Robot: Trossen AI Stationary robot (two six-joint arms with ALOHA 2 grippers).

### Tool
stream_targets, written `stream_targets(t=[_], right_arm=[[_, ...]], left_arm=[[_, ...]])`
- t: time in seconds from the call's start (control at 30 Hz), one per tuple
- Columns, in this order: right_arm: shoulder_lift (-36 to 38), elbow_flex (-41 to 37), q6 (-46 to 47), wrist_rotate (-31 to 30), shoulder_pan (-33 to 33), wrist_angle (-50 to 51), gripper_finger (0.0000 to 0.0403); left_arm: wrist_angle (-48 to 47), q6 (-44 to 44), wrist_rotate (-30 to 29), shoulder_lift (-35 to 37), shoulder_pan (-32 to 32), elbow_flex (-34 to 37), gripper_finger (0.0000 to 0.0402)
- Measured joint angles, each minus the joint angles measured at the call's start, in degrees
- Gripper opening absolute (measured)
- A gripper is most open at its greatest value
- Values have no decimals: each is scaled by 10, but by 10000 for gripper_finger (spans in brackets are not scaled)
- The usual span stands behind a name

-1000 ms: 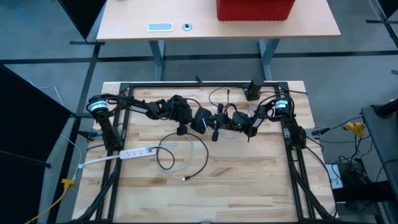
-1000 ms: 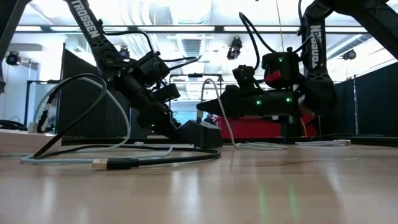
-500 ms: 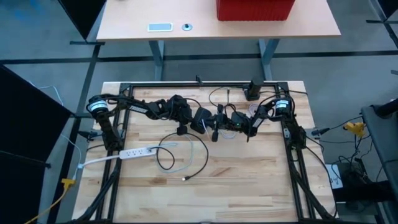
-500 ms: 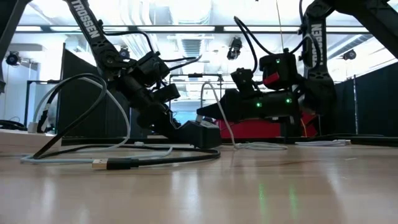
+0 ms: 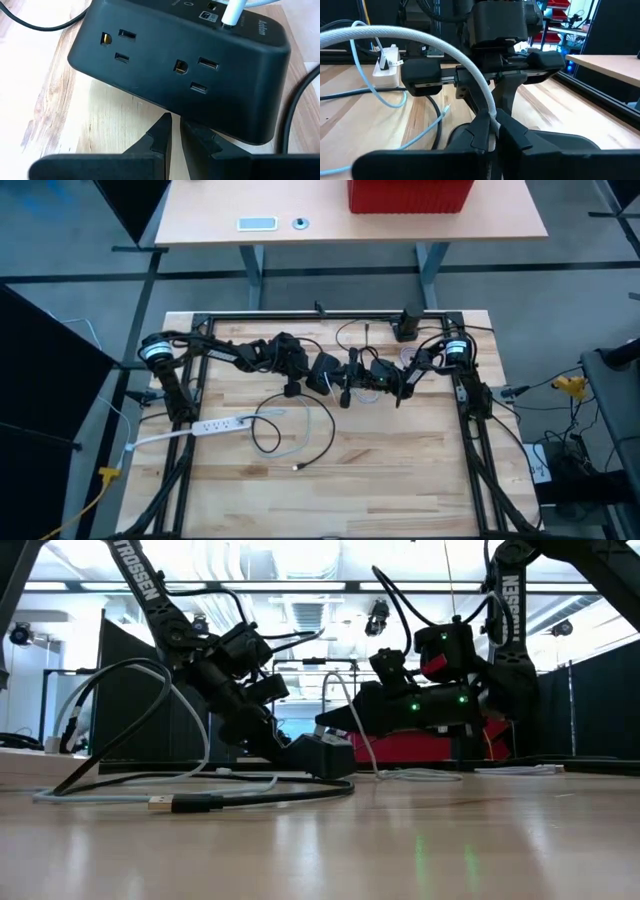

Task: Insert USB
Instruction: Insert the white charger cable into the black outlet extension

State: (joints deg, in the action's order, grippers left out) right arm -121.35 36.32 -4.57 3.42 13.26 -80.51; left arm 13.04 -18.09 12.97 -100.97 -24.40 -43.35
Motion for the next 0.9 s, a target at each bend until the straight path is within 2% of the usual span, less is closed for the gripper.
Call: stream_targets(t=[0.1, 0.23, 0.43, 0.67, 0.8, 0.9], right_arm=[[3, -1, 1, 12, 0, 18, 43], [21, -2, -1, 16, -2, 58, 110], [130, -1, -17, 15, -1, 263, 199], [308, 12, -57, 9, -1, 588, 245], [381, 21, -68, 9, -1, 680, 251], [408, 21, -90, -29, 3, 737, 247]], left_arm=[[0, 0, 1, 3, 0, 0, 27], [1, 7, 1, 5, 0, 0, 27], [0, 14, 2, 5, 1, 0, 27], [-2, 23, 1, 1, 4, 2, 27], [1, 23, 2, -2, 5, 3, 27], [6, 23, 1, -2, 7, 3, 27]])
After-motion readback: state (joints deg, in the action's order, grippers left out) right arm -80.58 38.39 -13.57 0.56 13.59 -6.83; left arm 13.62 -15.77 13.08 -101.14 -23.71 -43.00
